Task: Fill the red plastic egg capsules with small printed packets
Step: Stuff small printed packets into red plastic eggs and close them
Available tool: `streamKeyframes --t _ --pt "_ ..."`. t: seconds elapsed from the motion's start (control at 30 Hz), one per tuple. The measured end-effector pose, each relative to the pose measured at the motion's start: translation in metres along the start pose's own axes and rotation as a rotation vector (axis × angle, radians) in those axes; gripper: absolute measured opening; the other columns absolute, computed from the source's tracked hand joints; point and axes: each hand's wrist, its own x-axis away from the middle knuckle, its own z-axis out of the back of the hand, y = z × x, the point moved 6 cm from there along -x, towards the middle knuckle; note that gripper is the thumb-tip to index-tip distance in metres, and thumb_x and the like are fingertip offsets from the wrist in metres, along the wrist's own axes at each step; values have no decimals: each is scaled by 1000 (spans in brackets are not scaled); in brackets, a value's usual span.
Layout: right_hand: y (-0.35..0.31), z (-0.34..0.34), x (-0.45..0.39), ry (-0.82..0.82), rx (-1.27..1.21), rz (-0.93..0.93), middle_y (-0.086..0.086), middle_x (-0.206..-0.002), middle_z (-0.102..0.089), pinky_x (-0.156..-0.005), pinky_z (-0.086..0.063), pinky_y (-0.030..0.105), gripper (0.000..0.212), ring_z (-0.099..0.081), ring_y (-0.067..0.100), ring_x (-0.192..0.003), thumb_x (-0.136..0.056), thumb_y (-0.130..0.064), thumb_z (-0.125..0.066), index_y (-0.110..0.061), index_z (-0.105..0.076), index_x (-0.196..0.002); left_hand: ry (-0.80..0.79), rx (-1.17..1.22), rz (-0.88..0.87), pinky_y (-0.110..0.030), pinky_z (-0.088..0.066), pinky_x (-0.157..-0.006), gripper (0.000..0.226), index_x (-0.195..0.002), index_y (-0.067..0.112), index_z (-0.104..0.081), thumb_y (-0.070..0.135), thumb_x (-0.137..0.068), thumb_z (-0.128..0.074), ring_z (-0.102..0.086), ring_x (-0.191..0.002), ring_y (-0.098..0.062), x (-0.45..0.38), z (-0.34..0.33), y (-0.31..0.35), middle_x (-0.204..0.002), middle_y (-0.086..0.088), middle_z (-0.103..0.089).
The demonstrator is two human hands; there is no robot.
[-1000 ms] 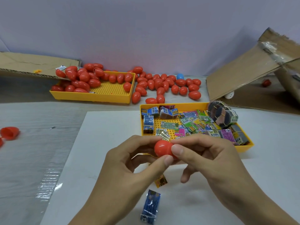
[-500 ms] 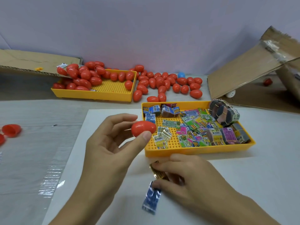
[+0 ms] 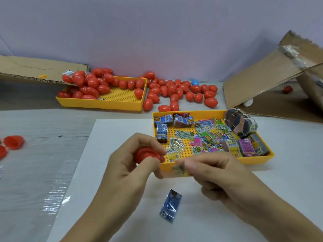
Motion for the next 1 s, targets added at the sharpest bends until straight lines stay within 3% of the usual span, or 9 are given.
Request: streamKeyframes --t 0.1,0.2,0.4,0.53,0.6,0.67,0.73,0.9,1.0 --pt "1 -2 2 -10 -189 -82 -8 -52 -17 -37 -16 15 24 -15 7 -44 -74 -37 -79 -14 -78 -81 -106 -128 -35 -15 -47 -64 24 -82 22 -70 43 -71 -67 -60 -66 -12 7 -16 4 -73 -1 -63" --pt "1 -3 4 32 -325 -93 -6 -55 -14 -37 -10 17 28 -12 7 -44 -66 -36 -79 -23 -58 -54 -126 -178 -42 -17 -48 -62 27 -74 21 -71 47 -70 -73 -60 -70 -13 10 -25 2 -81 1 -62" --pt "0 -9 8 -6 -335 -134 -5 -55 -13 -36 -10 16 30 -11 7 -45 -74 -36 -80 -24 -61 -55 -96 -34 5 -22 -46 -56 8 -75 20 -78 24 -77 -72 -55 -59 -11 4 -21 0 -76 3 -64" --pt "-7 -9 9 26 -225 -73 -4 -57 -12 -36 -14 16 10 -11 9 -46 -73 -37 -78 -27 -77 -70 -97 -2 -18 -24 -44 -53 20 -71 16 -75 35 -73 -73 -51 -56 -12 4 -20 1 -71 -1 -61" --pt "-9 -2 9 71 -185 -30 -5 -55 -19 -37 -16 16 29 -15 8 -46 -69 -38 -78 -27 -80 -96 -76 13 -26 -23 -43 -54 24 -68 14 -73 38 -71 -72 -51 -57 -12 3 -18 -1 -70 -3 -61" --pt "-12 5 8 125 -182 19 -6 -56 -35 -39 -17 18 45 -24 7 -48 -68 -43 -72 -15 -76 -104 -55 21 -26 -23 -42 -55 26 -67 13 -71 38 -68 -75 -51 -58 -13 2 -15 -3 -69 -3 -61" --pt "-18 10 8 170 -131 94 -8 -63 -51 -41 -22 20 47 -33 8 -54 -71 -40 -68 -5 -74 -101 -31 22 -26 -24 -42 -55 28 -68 12 -71 39 -67 -76 -51 -58 -14 2 -12 -4 -69 -4 -61" --pt "-33 13 20 343 246 440 -9 -68 -59 -53 -42 11 23 -52 3 -55 -73 -39 -75 -27 -77 -93 37 -90 -221 -16 -44 -56 8 -69 25 -71 30 -71 -77 -57 -63 -12 4 -10 10 -74 3 -63" --pt "-24 7 16 261 114 283 0 -69 -65 -42 -42 22 35 -60 11 -56 -68 -49 -70 -20 -76 -86 62 -289 -405 -21 -45 -54 5 -77 22 -71 23 -76 -76 -58 -64 -17 10 -14 22 -79 5 -60"
